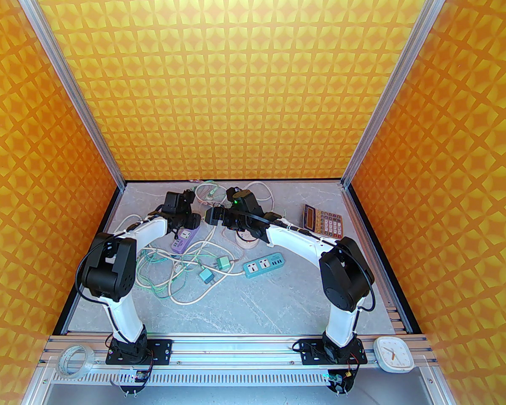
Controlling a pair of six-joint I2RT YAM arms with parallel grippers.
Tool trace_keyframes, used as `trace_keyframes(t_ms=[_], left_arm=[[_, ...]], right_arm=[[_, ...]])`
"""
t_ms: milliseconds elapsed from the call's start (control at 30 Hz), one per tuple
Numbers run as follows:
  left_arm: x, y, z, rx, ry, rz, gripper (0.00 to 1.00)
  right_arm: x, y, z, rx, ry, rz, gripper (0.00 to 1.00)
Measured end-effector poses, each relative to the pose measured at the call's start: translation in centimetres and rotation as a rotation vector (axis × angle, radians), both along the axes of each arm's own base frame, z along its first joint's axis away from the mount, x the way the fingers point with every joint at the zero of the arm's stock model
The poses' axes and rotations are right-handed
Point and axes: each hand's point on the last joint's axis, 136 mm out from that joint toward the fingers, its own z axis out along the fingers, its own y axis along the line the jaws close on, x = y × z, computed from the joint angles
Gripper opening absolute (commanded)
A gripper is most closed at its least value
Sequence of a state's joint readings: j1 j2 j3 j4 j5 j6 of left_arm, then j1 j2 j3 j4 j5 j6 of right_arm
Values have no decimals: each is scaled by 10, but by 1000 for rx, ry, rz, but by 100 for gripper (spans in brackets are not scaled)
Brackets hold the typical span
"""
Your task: Pull the plug off the socket
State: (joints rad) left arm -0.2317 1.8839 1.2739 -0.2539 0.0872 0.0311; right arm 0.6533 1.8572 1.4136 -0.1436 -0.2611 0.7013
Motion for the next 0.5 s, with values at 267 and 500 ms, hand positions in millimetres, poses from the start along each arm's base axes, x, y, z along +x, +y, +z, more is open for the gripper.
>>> trace_keyframes(t_ms=[267,500], left_arm=[[-10,-3,-20,94,79,-81,41],[-11,-2,-34,150,120,-111,28]], right_arm=[[-1,1,0,2,2,4,98],[-1,0,0,3,3,6,98]])
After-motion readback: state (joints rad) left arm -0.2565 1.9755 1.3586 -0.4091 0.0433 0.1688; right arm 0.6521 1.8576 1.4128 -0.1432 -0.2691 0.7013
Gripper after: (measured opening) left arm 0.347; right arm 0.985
